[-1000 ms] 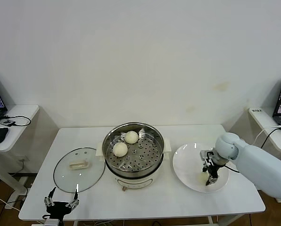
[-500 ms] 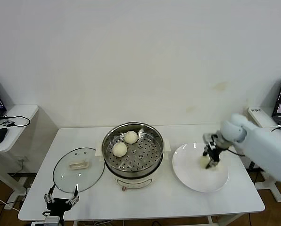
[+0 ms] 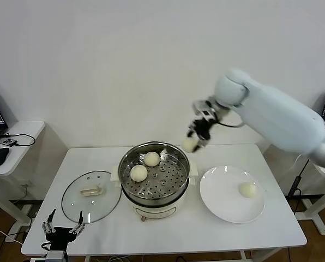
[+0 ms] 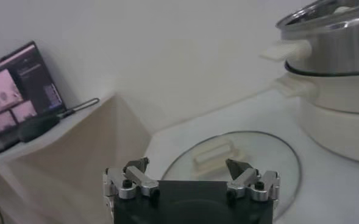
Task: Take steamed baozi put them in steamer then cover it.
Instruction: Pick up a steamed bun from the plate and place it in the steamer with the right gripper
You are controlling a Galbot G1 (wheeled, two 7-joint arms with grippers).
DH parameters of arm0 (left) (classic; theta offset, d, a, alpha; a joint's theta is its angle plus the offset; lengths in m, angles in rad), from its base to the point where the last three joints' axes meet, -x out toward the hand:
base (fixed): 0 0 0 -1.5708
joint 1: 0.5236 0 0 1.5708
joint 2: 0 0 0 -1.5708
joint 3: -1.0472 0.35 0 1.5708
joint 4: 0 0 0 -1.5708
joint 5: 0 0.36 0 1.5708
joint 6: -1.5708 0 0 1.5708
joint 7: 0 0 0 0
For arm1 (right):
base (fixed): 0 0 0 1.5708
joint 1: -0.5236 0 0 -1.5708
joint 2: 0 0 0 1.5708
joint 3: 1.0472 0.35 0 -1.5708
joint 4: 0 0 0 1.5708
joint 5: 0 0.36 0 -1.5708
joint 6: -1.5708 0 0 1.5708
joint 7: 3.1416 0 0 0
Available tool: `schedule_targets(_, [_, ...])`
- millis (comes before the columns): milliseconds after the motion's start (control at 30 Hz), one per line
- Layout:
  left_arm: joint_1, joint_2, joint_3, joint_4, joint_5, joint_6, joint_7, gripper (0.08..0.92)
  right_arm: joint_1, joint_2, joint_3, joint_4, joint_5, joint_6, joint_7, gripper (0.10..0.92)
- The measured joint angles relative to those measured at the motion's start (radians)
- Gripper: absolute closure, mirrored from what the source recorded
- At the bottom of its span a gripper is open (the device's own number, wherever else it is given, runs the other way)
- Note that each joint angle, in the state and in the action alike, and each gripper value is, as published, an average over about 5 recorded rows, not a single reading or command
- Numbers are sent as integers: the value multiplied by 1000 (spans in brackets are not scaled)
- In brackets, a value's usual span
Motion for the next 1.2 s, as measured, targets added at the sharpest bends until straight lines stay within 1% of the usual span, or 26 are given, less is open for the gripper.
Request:
schedule_targets(200, [4,-3,-11,-7,4,-4,-4,177,30,113,-29,-46,1,127,-3,465])
schedule_targets(433, [-1,-11,-10,-7,6,-5,-4,177,16,175,-62,-34,-31,245,3,465])
schedule_targets(833, [-7,-19,-19,0,7,-5,-4,177,-67,205,-106,39,-163,438,34,464])
schedule_targets(1200, [-16,-18,-20,16,6,-6,-4,177,-125,195,-149,118,-254,534,59,457])
